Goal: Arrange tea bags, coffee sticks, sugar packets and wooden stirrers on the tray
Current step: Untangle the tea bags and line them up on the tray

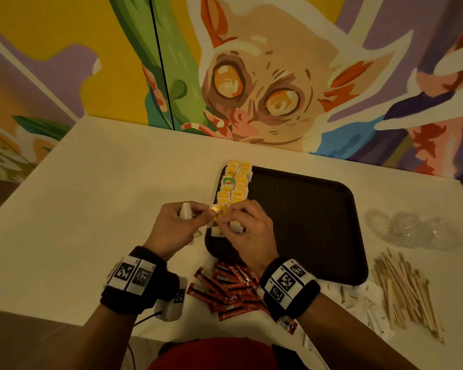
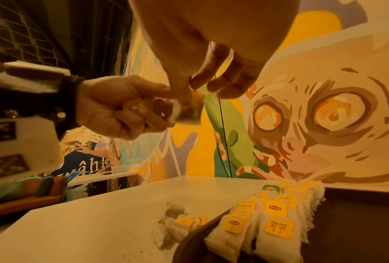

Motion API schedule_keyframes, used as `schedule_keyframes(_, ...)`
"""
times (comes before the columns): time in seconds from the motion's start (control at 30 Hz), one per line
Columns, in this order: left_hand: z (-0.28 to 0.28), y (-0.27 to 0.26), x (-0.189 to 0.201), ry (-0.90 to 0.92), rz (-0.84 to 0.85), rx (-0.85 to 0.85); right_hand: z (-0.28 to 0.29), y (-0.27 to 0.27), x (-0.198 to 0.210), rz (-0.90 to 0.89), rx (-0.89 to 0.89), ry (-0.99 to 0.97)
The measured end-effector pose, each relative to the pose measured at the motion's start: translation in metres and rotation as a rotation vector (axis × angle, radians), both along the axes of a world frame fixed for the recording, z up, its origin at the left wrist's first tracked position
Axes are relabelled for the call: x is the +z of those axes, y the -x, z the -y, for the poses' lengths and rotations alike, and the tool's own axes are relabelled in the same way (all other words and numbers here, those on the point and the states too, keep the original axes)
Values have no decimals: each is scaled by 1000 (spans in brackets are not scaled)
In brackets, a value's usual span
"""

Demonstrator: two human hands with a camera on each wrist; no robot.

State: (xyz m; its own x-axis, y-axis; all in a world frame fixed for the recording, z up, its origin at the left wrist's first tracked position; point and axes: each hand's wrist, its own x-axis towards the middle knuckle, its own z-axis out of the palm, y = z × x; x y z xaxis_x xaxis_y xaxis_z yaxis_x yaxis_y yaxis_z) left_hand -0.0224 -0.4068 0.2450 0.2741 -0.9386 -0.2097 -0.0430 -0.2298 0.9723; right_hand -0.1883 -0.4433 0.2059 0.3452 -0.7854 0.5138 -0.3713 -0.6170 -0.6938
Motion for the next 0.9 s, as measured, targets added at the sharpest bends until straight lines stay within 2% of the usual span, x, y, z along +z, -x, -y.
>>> schedule_keyframes(0.1, 1, -1, 1, 95, 181, -18, -1, 2, 9, 46, 48, -177)
schedule_keyframes(0.23, 0, -6, -5, 200, 336, -76, -1, 6, 26, 152, 19, -416)
schedule_keyframes(0.33, 0, -4, -4, 267, 432, -130, 6, 9, 32, 117, 155, -596)
schedule_keyframes(0.4, 0, -2, 0, 272, 403, -148, 9, 10, 32, 82, 180, -612)
schedule_keyframes(0.5, 1, -3, 5, 237, 337, -177, 9, 12, 33, 143, 136, -639)
schedule_keyframes(0.7, 1, -11, 13, 159, 287, -205, 7, 21, 37, 166, 171, -697)
schedule_keyframes(0.9, 2, -8, 19, 160, 308, -223, 5, 26, 38, 134, 222, -729)
